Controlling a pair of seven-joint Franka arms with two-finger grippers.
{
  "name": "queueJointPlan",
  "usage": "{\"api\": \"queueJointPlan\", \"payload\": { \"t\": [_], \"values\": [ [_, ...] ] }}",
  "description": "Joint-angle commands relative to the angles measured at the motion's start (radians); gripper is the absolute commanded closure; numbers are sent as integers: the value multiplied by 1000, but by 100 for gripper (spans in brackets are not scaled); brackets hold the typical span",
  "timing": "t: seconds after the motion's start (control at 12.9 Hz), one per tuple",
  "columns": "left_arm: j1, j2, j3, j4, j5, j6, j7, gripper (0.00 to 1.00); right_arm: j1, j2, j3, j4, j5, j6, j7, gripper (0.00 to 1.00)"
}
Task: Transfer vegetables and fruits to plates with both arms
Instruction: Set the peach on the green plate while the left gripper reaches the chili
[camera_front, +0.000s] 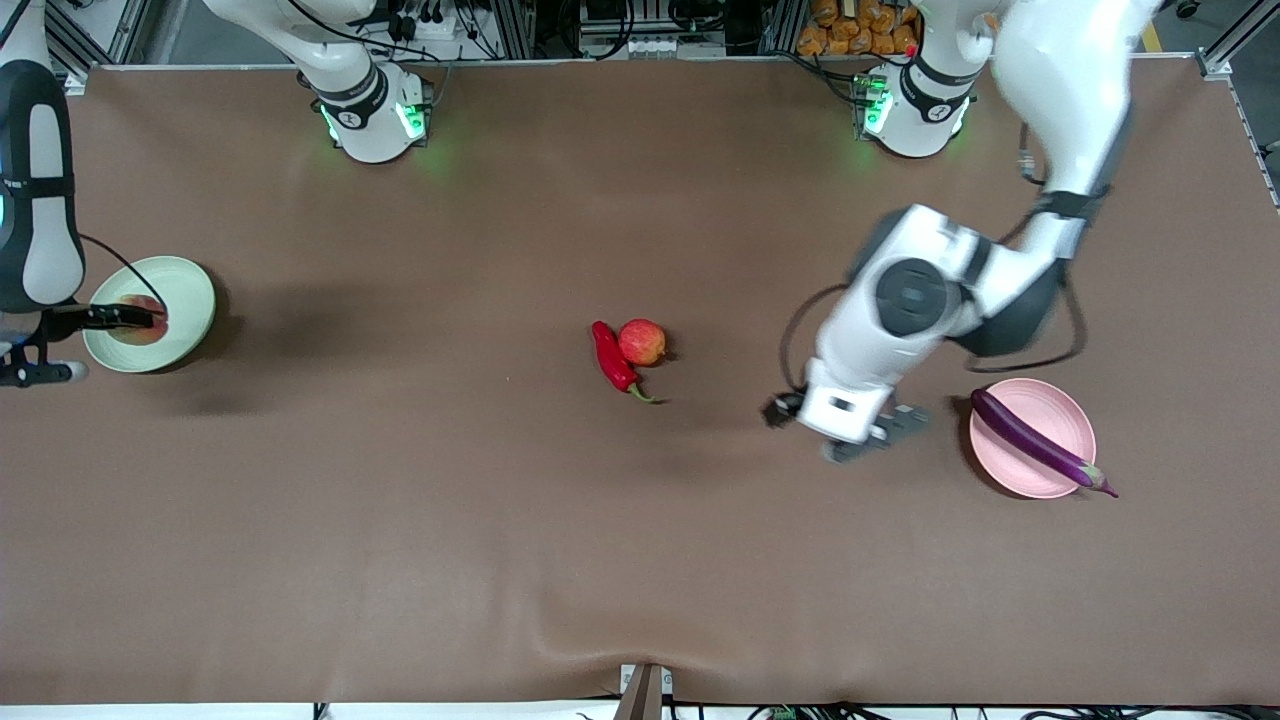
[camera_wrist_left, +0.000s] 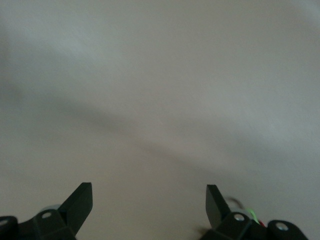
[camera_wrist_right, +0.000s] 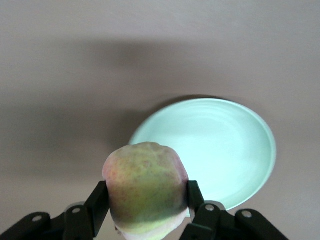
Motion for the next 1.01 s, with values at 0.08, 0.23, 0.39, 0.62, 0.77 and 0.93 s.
{"api": "queueJointPlan", "payload": {
  "t": [0.08,0.23,0.39,0.62,0.77,0.93],
  "values": [
    [-157,90,12,111,17,-10,-197,0,-22,-15,-70,-148,-13,170,-168,100],
    [-269,151,56,169,17,-8,-304,0,-45,25,-97,-149,-10,228,-227,100],
    [-443,212,194,217,13,10,-411,0,-79,75,-97,-166,38,314,-293,100],
    [-585,275,314,228,13,131,-531,0,-82,131,-98,-166,107,354,-324,100],
    [-593,312,322,245,11,255,-606,0,-80,151,-98,-161,138,354,-344,69],
    [-617,324,324,245,14,283,-656,0,-76,152,-97,-152,139,348,-344,0]
  ]
}}
